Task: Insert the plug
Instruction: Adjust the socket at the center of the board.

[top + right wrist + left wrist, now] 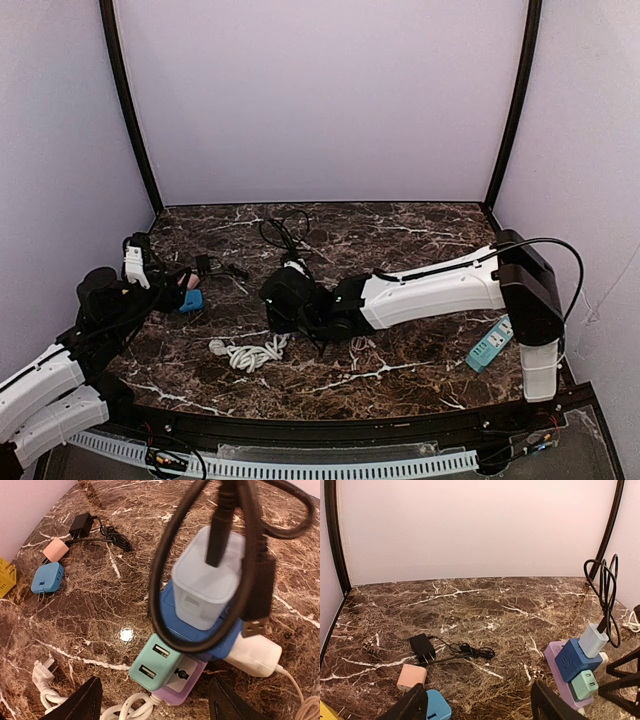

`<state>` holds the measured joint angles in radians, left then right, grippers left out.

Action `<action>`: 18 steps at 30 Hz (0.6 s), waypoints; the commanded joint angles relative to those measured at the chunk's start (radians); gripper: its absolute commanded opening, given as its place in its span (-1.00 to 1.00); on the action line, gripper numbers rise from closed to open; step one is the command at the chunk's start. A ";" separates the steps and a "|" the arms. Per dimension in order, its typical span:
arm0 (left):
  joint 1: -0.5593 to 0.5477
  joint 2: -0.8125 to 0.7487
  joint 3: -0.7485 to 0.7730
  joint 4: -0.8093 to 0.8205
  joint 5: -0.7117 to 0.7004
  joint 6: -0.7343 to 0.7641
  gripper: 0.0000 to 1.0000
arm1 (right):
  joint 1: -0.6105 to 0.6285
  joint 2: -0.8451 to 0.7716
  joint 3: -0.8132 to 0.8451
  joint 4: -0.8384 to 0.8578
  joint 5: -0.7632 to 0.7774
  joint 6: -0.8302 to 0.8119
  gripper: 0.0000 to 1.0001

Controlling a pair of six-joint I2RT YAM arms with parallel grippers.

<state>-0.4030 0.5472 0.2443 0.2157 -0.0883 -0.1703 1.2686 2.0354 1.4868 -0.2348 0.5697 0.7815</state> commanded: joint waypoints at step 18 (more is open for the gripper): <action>0.021 -0.079 -0.037 0.129 0.123 -0.084 0.43 | -0.020 0.163 0.192 -0.174 0.018 0.050 0.04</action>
<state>-0.3885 0.4732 0.2245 0.3218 0.0162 -0.2394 1.2564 2.1818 1.6508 -0.3752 0.5911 0.8265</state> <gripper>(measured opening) 0.716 0.517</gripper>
